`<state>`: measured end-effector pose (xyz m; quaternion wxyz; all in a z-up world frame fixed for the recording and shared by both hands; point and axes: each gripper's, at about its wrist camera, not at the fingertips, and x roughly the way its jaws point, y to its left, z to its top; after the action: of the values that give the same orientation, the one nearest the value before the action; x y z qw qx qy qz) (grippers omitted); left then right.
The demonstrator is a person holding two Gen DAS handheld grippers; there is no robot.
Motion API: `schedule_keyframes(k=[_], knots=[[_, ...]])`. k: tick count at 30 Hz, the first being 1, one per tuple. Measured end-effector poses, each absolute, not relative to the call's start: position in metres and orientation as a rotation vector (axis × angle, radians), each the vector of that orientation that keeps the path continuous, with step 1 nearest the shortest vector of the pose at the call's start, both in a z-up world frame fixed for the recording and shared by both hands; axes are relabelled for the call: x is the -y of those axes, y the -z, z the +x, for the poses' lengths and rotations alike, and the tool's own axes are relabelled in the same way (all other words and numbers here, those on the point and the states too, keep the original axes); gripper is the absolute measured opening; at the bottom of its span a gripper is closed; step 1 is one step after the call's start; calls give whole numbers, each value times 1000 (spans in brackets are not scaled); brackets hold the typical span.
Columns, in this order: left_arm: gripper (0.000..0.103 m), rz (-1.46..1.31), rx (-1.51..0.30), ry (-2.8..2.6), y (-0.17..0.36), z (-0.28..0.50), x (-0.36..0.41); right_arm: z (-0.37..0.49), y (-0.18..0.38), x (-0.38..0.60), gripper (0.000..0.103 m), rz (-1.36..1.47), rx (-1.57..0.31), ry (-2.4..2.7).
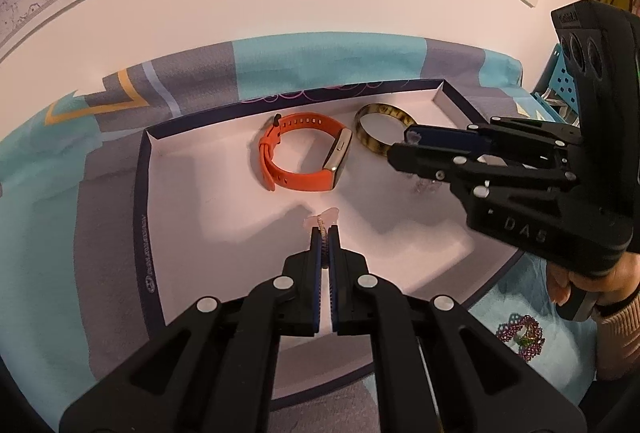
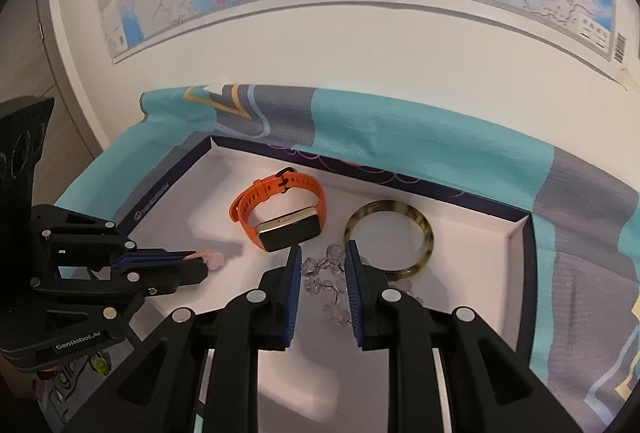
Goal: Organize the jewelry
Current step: 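Drop the pink ring into the tray with the left tool while the right tool releases the crystal bracelet, then lower the right tool onto the dark red beaded bracelet and close on it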
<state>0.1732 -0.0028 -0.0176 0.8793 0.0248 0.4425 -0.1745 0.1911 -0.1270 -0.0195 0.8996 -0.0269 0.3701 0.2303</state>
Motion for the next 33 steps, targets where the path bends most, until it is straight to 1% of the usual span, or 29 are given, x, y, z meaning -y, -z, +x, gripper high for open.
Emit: schedule_keyframes(k=[2,5,7,10,12,14,16,18,20,22,23,28,33], knots=[[4,49,-931,359,20,176,3,192,21,127,21,-48,-775,-481],[4,35,-941,358,23,179,2,190,19,130,26,-32,-763,-485],[4,33,-945,359,25,180,2,189,17,134,26,-17,-757,-481],[11,36,-941,351,26,181,2,188,13,143,30,20,-753,-484],[11,33,-939,347,25,181,2,185,12,149,31,41,-755,-484],[19,31,-929,339,23,179,0,181,12,155,34,56,-754,-484],[25,29,-914,331,19,176,-2,177,12,160,35,73,-758,-492],[28,27,-897,323,15,173,-5,172,10,164,36,83,-756,-498],[35,24,-881,313,10,168,-8,163,7,169,37,90,-744,-506],[37,26,-855,294,4,162,-11,149,2,173,40,85,-727,-521],[40,27,-838,283,0,157,-13,143,1,175,41,78,-722,-529],[42,3,-777,276,-16,129,-28,105,-1,178,42,38,-722,-574],[44,-8,-745,288,-23,98,-39,73,9,183,41,-6,-757,-604]])
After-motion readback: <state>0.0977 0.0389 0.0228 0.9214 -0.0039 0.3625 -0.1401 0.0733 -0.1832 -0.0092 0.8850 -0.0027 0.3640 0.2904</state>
